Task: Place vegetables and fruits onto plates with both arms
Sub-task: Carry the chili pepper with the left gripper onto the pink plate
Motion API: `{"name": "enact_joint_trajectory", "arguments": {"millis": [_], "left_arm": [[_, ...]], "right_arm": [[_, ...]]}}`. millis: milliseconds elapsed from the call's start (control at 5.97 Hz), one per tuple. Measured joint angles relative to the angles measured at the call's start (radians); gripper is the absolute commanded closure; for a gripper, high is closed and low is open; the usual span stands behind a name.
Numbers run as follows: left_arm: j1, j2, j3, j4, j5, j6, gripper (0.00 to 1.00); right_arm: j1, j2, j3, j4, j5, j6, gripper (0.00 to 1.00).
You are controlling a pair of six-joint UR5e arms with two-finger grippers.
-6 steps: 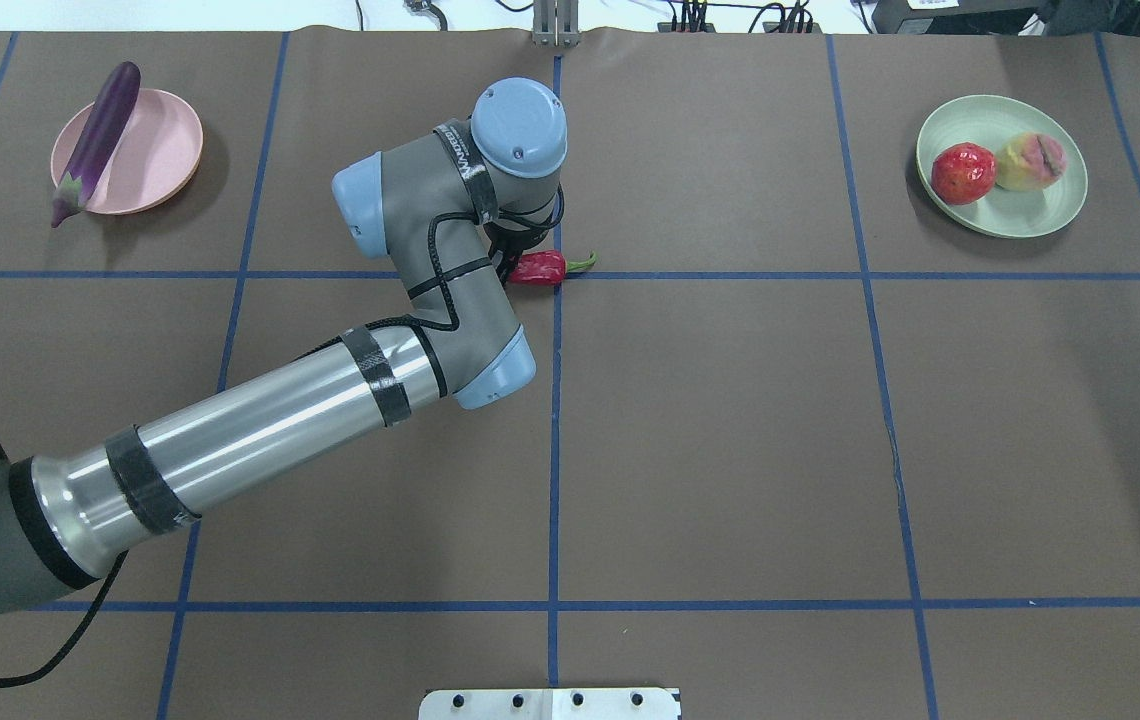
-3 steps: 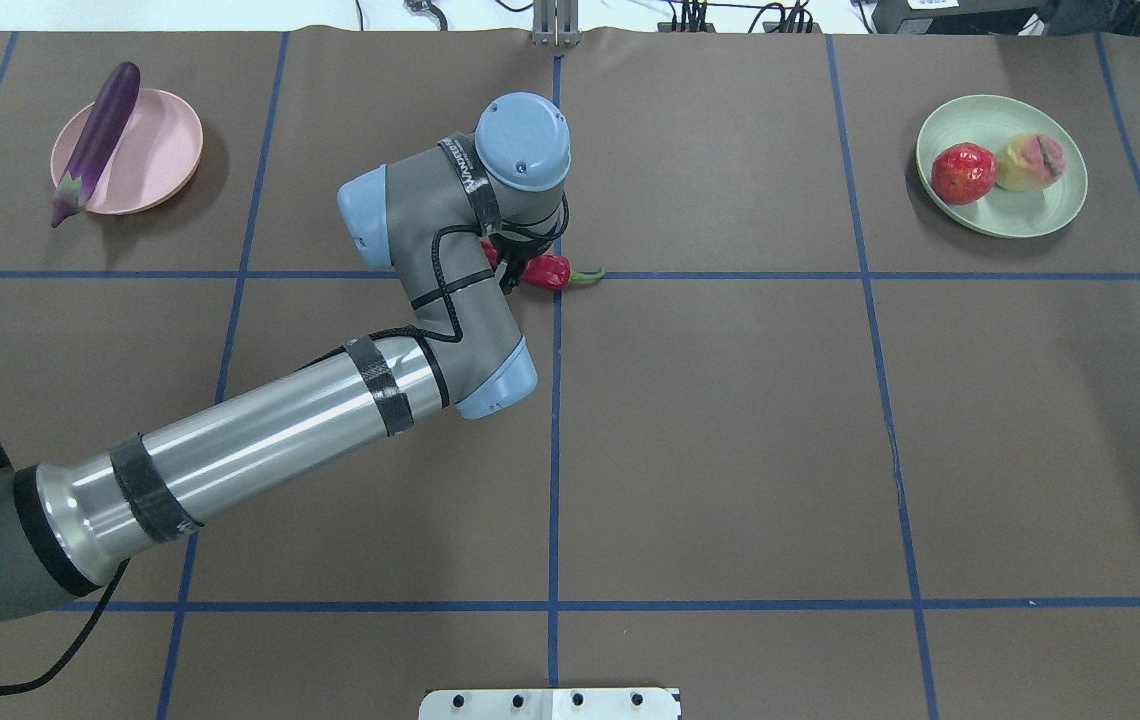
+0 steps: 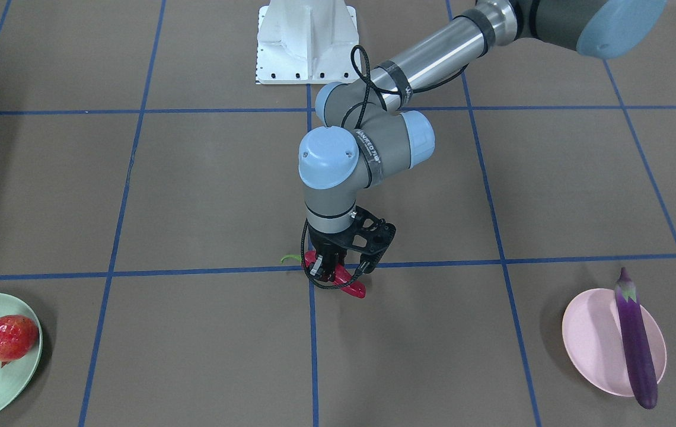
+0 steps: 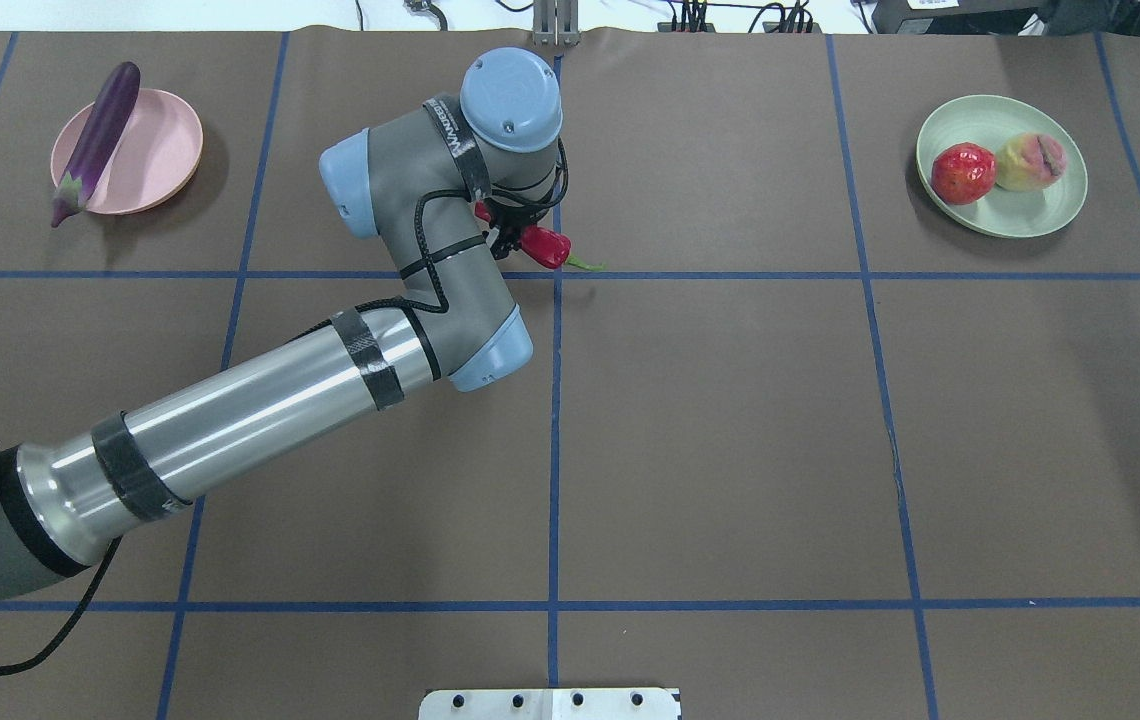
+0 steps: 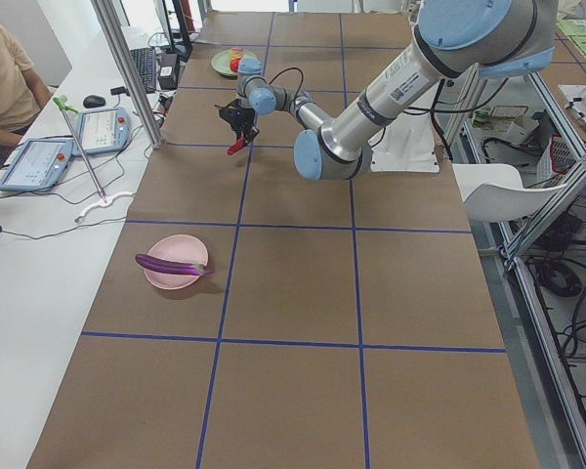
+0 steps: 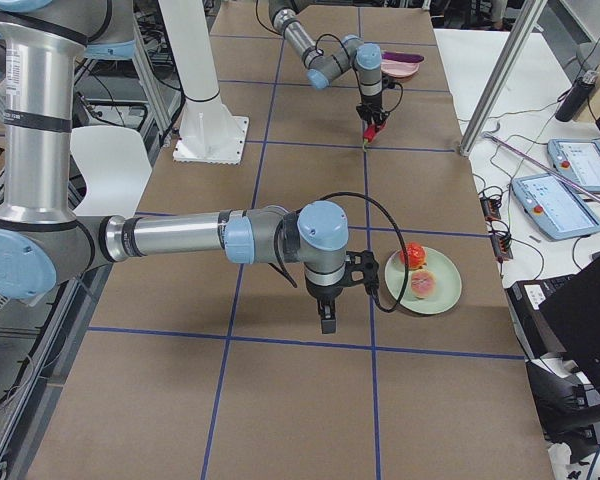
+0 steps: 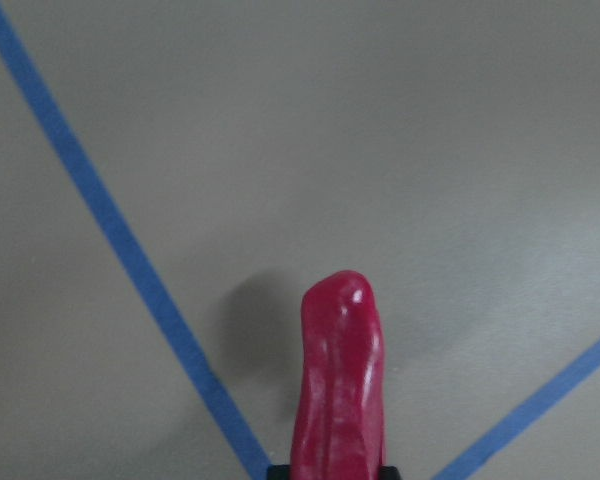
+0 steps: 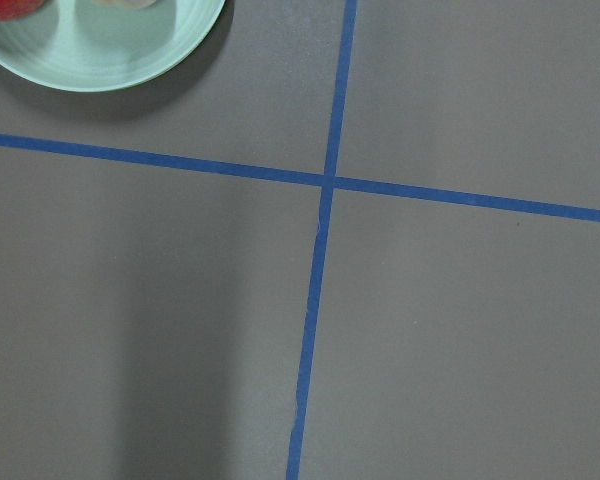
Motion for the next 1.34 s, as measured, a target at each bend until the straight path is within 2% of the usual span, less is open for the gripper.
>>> {"name": "enact_joint_trajectory", "arguments": {"millis": [335,670,838,1006,1173,1341], "left_arm": [[-0.041,0.019,-0.05,0.108,0.003,0.467,1.0],[-0.096,0.148,-0.137,0.145,-0.006,0.943,1.0],[-0.139,0.268,-0.202,0.092,-0.03,1.15,1.0],[-0.204,0.401,-0.236,-0.028,-0.086,1.386,1.0],[-0.268,0.49,-0.216,-0.141,-0.128,1.59,1.0],[-0.321,0.514,-0.149,-0.202,-0.148,1.706,1.0]], "right_arm": [[-0.001,0.0,0.001,0.0,0.0,0.0,0.0],[0.0,-0.001,0.001,0.0,0.0,-0.003,0.0],[-0.001,-0.001,0.0,0.0,0.0,-0.003,0.0],[-0.001,-0.002,0.0,0.0,-0.001,-0.004,0.0],[-0.001,-0.002,0.0,0.0,-0.001,-0.003,0.0],[-0.001,-0.002,0.0,0.0,0.0,-0.003,0.0]]}}
